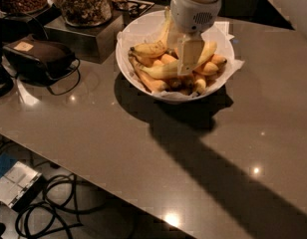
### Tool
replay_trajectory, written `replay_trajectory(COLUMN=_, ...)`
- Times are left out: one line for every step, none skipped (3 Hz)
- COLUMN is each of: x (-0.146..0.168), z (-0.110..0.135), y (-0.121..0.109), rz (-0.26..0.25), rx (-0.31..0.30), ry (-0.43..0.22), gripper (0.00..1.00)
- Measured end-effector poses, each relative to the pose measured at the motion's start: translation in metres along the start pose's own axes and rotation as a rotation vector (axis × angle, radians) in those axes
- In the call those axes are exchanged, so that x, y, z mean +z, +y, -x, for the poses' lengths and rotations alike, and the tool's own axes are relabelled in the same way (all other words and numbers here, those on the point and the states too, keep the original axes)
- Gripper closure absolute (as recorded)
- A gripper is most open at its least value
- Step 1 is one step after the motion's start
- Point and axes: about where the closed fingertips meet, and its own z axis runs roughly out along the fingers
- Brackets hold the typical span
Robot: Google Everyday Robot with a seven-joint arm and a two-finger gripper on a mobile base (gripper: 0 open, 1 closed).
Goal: Pick banana from white bowl
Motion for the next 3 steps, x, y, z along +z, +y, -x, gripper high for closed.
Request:
replay_trajectory(x=0.006, z=0.000, y=-0.002, rz=0.009, rx=-0.005, ry=0.004, gripper=0.42)
replay_trajectory(x=0.012, z=-0.002, y=-0.001, rz=0.021, rx=-0.006, ry=0.007, gripper=0.42)
replay_trajectory(x=0.018, z=-0.007, y=0.004, rz=0.040, rx=-0.001, ry=0.009, gripper=0.41)
